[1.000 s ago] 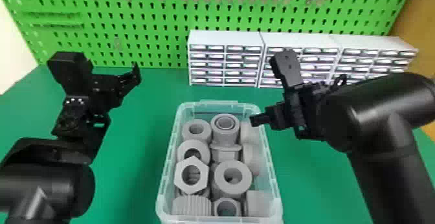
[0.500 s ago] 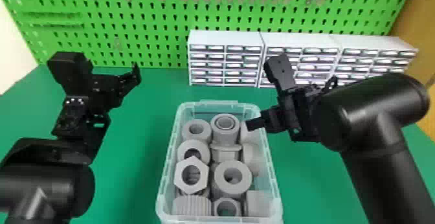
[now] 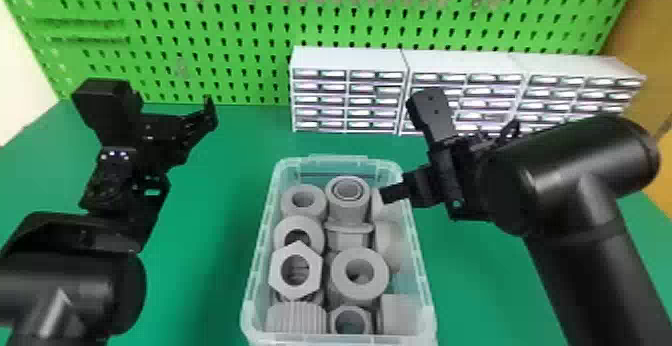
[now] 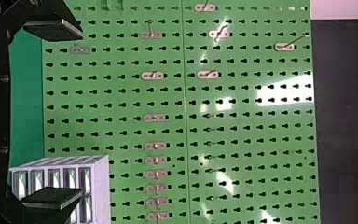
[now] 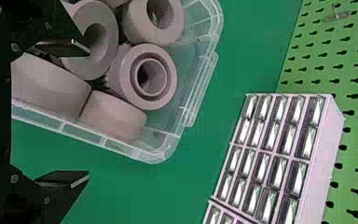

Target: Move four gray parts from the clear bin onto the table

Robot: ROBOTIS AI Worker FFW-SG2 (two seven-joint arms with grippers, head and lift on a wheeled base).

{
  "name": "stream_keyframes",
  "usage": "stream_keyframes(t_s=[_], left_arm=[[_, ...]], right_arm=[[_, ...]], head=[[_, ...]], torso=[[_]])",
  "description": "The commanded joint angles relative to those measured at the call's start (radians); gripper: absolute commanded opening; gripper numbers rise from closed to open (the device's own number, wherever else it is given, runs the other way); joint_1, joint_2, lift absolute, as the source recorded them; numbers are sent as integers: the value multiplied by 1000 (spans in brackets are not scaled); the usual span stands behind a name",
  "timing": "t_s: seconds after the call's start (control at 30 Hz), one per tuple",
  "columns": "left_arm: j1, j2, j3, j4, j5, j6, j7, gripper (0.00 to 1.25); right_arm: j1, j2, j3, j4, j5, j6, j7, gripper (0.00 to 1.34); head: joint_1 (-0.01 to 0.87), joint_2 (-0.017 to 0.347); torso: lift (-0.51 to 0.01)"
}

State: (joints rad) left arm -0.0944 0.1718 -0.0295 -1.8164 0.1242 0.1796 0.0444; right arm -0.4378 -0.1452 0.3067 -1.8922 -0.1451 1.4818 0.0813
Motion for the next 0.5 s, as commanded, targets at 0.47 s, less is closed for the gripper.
stream_keyframes(t_s=[0.47], left_arm=[[2, 2, 2, 0, 0, 0, 0, 1141]], right_arm=[[-93, 15, 104, 251, 116, -178, 83, 993]], head=[[687, 26]], torso=[[-50]])
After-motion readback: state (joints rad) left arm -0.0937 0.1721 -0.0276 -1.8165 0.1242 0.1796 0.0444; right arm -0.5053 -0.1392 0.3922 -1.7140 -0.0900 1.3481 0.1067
